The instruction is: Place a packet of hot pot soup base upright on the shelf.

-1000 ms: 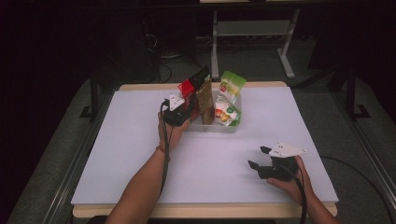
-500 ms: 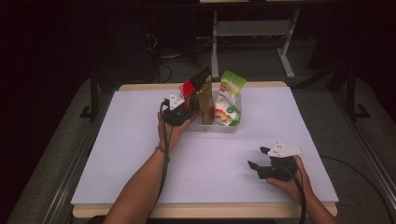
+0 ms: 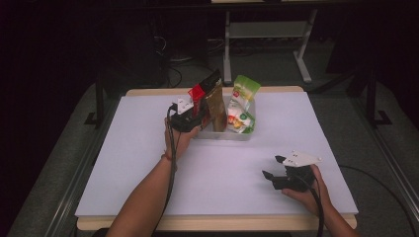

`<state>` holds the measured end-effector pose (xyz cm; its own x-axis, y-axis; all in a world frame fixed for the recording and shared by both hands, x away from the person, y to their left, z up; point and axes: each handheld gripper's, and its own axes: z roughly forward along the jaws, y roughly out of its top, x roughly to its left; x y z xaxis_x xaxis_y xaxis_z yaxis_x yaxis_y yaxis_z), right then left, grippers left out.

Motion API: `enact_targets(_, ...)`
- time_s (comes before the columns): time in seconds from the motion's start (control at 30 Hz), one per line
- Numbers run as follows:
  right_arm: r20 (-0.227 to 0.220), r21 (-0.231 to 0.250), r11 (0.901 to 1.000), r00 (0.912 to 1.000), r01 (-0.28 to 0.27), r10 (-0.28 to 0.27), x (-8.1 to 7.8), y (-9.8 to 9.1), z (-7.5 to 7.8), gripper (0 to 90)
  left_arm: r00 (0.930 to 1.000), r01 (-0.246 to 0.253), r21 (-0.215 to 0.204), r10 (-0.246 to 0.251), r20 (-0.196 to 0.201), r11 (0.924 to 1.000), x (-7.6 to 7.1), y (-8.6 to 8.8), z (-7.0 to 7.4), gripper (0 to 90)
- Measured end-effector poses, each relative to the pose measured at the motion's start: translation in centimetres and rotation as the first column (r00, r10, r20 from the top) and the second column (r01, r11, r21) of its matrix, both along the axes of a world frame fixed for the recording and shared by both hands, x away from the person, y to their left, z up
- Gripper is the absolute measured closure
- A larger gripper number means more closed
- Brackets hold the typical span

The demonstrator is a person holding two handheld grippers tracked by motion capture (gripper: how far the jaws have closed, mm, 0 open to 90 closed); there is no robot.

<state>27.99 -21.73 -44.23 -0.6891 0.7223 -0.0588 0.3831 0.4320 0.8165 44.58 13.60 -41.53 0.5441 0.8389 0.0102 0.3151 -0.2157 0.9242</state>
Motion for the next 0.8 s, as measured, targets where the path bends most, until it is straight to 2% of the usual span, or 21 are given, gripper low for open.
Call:
enact_targets(0.13, 0.0, -0.004, 1.0, 1.0, 0.0, 0.0, 0.0, 0.0, 0.0, 28.6, 0.9998, 0.016, 0.001, -0.016, 0.009, 0.9999, -0.2, 0.2, 0.6, 62.8)
enact_targets(0.3, -0.001, -0.009, 1.0, 1.0, 0.0, 0.0, 0.0, 0.1, 0.0, 28.9, 0.9989, 0.037, 0.03, -0.037, 0.028, 0.9989, -0.5, 0.4, 1.2, 62.8)
enact_targets(0.53, 0.006, -0.01, 0.9999, 1.0, -0.005, 0.005, -0.1, 0.1, 0.1, 29.3, 0.9978, 0.051, 0.041, -0.053, 0.039, 0.9978, -0.9, 0.7, 2.0, 62.1)
enact_targets(0.8, 0.011, -0.008, 1.0, 0.9999, -0.005, 0.005, -0.2, 0.0, 0.3, 29.3, 0.9957, 0.077, 0.073, -0.08, 0.046, 0.9944, -1.5, 1.0, 2.9, 60.1)
